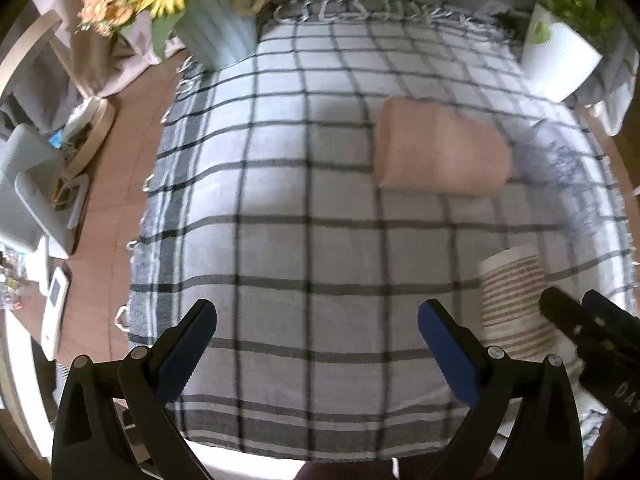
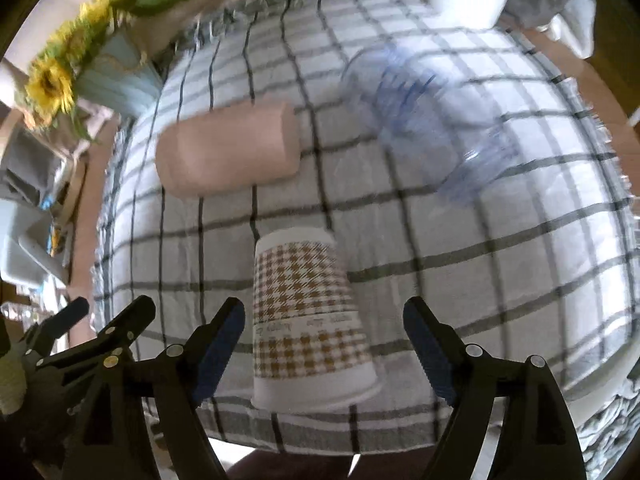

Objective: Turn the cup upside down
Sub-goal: 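Lower the inverted paper cup onto the cloth and open the right gripper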

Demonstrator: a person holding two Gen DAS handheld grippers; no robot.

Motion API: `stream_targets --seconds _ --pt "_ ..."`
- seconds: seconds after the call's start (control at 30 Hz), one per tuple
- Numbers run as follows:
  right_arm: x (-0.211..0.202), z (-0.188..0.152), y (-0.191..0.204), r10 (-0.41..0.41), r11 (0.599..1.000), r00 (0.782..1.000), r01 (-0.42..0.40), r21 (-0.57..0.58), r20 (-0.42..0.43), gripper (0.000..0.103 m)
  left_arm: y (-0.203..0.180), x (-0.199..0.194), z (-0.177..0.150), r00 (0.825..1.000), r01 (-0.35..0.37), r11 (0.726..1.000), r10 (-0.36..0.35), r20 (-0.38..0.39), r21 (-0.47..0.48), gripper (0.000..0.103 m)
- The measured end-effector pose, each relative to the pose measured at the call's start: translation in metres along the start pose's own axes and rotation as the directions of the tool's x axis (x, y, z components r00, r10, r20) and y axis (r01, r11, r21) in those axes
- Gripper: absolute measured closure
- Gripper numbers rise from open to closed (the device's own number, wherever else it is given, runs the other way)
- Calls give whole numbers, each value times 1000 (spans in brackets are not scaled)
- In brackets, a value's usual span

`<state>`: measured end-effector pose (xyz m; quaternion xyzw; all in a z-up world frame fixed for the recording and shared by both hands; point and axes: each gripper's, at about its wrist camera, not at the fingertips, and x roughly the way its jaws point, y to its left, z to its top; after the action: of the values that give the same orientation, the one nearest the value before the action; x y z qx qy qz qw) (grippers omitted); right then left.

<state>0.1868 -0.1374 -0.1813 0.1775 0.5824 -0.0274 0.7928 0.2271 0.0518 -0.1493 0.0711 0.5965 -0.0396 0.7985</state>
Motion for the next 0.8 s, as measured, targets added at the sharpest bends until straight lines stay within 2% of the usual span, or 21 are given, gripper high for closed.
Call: stream_targets --seconds 0.13,0.23,0.33,0.43,0.73,0.8 --pt "-42 8 -17 -38 998 992 32 46 122 21 -18 -12 13 996 86 996 -86 -12 -5 0" --pt "-59 18 -32 -50 996 985 37 81 165 21 -41 -11 23 988 144 989 -143 -54 14 0" --pt "-66 32 -55 -47 993 984 28 111 173 21 -64 -7 33 984 163 986 -159 -80 46 0" --pt "-65 39 -71 -54 989 984 29 144 171 21 -83 3 41 974 203 977 -196 -116 59 5" --pt "-53 47 -116 -42 979 990 13 204 135 21 -117 39 49 949 224 975 -214 -232 16 10" --pt "-52 50 -122 -47 979 990 19 204 134 21 -121 47 50 944 221 975 -214 -253 1 17"
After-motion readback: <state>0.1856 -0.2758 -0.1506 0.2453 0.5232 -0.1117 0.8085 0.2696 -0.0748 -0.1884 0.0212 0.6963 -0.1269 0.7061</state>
